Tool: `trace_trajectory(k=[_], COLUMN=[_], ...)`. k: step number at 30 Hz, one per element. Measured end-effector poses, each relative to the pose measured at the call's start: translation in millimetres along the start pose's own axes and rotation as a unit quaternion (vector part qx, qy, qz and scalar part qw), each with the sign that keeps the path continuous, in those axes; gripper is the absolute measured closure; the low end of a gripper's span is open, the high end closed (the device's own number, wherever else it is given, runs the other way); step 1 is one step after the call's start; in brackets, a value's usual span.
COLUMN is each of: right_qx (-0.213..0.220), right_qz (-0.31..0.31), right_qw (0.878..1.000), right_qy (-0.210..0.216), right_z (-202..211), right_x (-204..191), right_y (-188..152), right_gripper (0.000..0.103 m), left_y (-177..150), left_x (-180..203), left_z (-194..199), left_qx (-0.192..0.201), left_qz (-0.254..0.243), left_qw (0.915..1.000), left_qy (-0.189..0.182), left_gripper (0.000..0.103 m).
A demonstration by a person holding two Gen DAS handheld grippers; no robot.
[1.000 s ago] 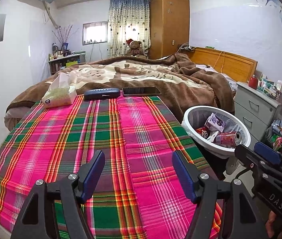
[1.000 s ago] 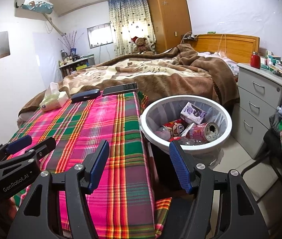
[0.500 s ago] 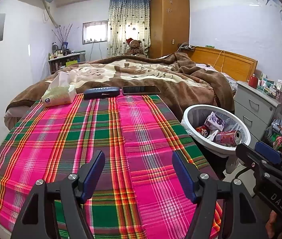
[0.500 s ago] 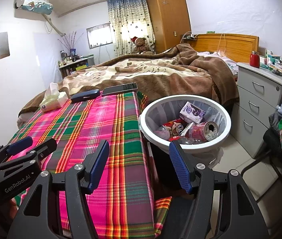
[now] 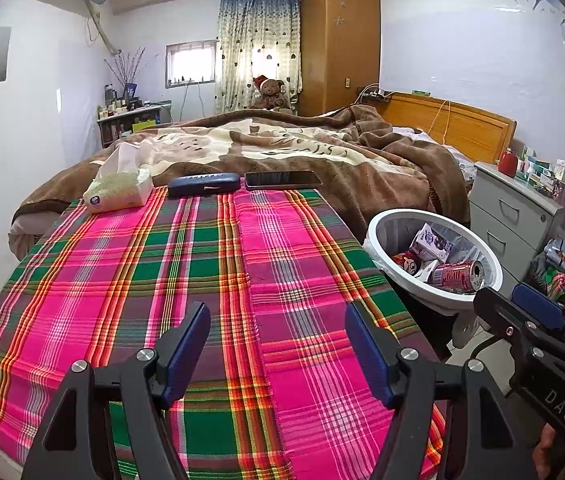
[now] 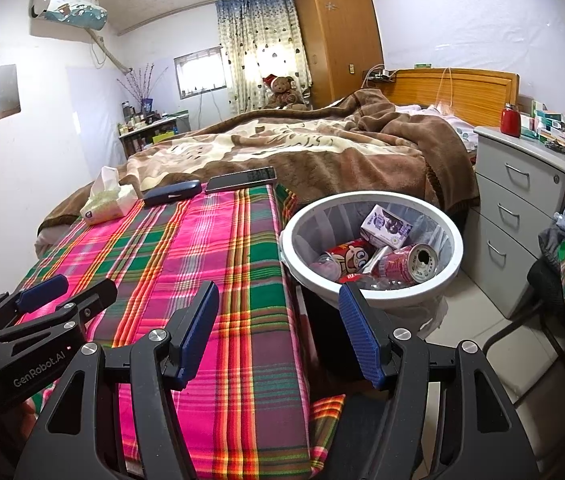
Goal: Collect trash
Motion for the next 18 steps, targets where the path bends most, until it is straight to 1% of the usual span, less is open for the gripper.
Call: trace_trajectory(k=[18], right_qx=[-0.001], right_qz=[0.0], right_qw=[1.0], right_qy=[0.001], right_z=[0.6], right_x=[0.1], right_y=[-0.7], right_gripper=[0.039], left_y=[-0.4], left_x=[0.4], left_z=[-0.2], left_qx=[0.0], left_qz=[0.001], left_qw=[1.0], left_qy=[0.001], left_gripper=[0.034])
Point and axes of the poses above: each gripper's, at about its wrist camera, not at the fingertips, and z roughly against the way its jaws point, x to its right, y to its top, the point moved 7 cm from there along -z, roughly the way its jaws point, and after that the axes turned 6 degrees about -y, right-handed, at the moved point
